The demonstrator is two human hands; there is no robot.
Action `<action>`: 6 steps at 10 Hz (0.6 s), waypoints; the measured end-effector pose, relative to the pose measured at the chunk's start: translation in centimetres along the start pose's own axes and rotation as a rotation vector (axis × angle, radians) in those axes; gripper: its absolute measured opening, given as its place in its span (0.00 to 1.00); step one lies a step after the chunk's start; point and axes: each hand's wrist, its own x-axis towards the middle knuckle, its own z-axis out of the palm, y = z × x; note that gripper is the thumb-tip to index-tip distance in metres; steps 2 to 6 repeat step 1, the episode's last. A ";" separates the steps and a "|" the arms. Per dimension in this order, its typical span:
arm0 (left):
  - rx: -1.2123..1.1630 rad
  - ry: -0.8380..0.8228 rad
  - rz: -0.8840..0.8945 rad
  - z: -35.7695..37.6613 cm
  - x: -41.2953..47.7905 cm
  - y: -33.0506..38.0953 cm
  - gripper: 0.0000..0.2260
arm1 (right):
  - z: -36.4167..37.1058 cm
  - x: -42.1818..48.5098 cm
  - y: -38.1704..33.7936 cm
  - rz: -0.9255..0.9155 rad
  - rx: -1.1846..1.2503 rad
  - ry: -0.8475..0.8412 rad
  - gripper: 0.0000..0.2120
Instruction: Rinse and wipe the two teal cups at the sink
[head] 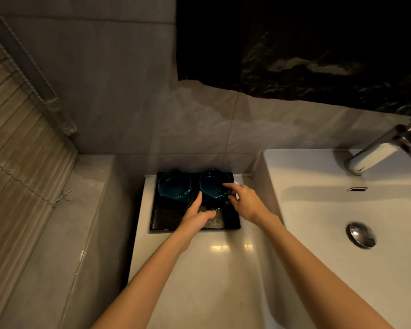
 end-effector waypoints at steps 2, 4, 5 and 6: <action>0.045 0.046 0.059 -0.5 -2.2 0.5 0.32 | -0.7 -1.9 -0.6 0.003 0.040 0.053 0.19; 0.045 0.046 0.059 -0.5 -2.2 0.5 0.32 | -0.7 -1.9 -0.6 0.003 0.040 0.053 0.19; 0.045 0.046 0.059 -0.5 -2.2 0.5 0.32 | -0.7 -1.9 -0.6 0.003 0.040 0.053 0.19; 0.045 0.046 0.059 -0.5 -2.2 0.5 0.32 | -0.7 -1.9 -0.6 0.003 0.040 0.053 0.19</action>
